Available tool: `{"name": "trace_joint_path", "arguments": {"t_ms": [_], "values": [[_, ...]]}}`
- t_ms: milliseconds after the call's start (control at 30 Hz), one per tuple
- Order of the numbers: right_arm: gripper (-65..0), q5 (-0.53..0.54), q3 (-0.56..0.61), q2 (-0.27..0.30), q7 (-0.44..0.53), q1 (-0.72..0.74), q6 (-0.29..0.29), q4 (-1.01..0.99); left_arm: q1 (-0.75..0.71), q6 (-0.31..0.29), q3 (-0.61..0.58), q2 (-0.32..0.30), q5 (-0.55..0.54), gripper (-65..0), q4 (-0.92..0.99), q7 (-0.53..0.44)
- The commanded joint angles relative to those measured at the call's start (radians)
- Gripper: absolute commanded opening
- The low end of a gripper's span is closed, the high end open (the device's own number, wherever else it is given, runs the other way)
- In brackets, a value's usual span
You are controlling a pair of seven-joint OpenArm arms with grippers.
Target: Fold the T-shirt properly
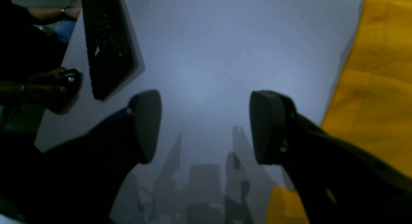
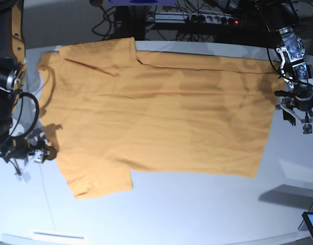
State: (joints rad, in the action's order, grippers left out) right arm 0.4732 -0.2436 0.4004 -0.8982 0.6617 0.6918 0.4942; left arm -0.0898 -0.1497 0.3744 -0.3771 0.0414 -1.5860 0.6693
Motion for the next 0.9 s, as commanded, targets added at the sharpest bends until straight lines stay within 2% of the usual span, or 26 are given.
{"name": "trace_joint_path", "arguments": {"t_ms": [0, 367, 600, 667, 800, 867], "values": [[-32.8, 0.000, 0.000, 0.002, -0.012, 0.025, 0.006, 0.010, 0.009, 0.011, 0.007, -0.024, 0.005, -22.5, -0.023, -0.019], [-33.1, 0.000, -0.001, -0.054, -0.034, 0.011, 0.006, 0.014, 0.011, 0.011, 0.005, -0.026, 0.005, -22.5, -0.023, -0.019], [-34.1, 0.000, -0.001, -0.060, -0.028, 0.000, 0.006, 0.014, 0.015, 0.011, 0.001, -0.024, -0.001, -22.5, -0.018, -0.019], [-39.8, 0.000, -0.001, -0.060, -0.026, -0.001, 0.006, 0.014, 0.017, 0.011, 0.001, -0.023, -0.002, -22.5, -0.015, -0.019], [-59.9, 0.000, -0.001, -0.060, -0.031, -0.003, 0.006, 0.014, 0.018, 0.011, 0.001, -0.021, -0.004, -22.5, -0.014, -0.019], [-65.0, 0.000, -0.001, -0.060, -0.032, -0.003, 0.006, 0.014, 0.018, 0.011, 0.001, -0.021, -0.004, -22.5, -0.014, -0.019]]}}
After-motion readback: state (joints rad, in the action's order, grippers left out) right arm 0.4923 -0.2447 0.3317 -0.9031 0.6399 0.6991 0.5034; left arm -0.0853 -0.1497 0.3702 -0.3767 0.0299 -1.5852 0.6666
